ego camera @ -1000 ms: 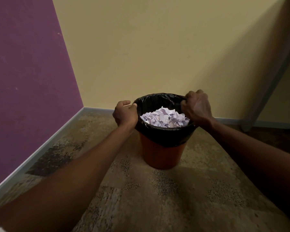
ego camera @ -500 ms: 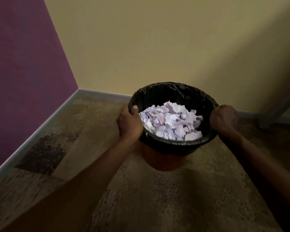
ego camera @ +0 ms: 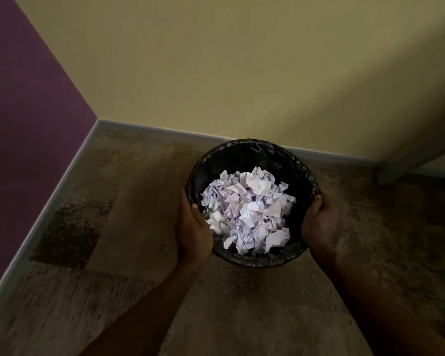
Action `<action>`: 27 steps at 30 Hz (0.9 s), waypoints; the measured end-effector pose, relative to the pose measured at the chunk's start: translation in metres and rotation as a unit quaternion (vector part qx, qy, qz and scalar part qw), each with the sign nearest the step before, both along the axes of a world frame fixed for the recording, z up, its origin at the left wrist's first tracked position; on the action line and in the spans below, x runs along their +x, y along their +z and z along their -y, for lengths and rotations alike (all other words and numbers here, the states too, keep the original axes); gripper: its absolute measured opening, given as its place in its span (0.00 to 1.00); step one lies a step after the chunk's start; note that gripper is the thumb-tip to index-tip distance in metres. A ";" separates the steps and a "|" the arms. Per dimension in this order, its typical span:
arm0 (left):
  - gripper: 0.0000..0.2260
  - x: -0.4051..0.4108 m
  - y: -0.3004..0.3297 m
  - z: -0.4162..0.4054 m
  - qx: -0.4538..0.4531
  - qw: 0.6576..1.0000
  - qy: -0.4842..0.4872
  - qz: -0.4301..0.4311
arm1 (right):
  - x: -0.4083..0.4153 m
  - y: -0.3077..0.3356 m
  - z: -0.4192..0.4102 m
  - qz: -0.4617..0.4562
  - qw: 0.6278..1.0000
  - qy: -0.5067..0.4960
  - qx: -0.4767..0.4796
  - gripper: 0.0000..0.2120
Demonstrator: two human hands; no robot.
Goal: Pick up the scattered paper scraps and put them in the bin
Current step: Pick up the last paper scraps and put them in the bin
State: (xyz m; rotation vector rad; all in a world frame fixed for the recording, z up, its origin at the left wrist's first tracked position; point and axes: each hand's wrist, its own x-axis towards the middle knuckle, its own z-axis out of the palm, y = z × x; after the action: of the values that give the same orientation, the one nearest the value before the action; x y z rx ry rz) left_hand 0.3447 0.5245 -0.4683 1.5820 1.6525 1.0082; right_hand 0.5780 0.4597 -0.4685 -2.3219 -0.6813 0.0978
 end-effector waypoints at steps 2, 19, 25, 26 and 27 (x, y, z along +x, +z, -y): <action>0.21 0.001 0.001 -0.001 0.013 1.000 0.005 -0.015 | -0.003 0.004 -0.001 0.001 1.000 0.002 0.001 0.24; 0.22 0.002 0.016 -0.011 -0.116 0.990 0.011 -0.074 | -0.007 0.033 -0.010 -0.055 0.994 0.021 -0.092 0.17; 0.10 -0.031 0.061 -0.036 -0.271 0.956 0.084 0.067 | -0.016 0.062 -0.024 -0.089 0.987 0.047 -0.125 0.17; 0.09 -0.039 0.071 -0.037 -0.280 0.951 0.105 0.085 | -0.021 0.071 -0.029 -0.098 0.986 0.059 -0.121 0.18; 0.08 -0.049 0.083 -0.038 -0.286 0.945 0.120 0.105 | -0.026 0.078 -0.034 -0.102 0.985 0.077 -0.112 0.18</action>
State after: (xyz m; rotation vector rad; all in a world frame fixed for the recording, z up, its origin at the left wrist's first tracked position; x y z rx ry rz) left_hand 0.2959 0.5625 -0.3857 0.8793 1.7994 0.6886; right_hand 0.5518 0.4933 -0.3901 -2.4229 -0.7771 0.4997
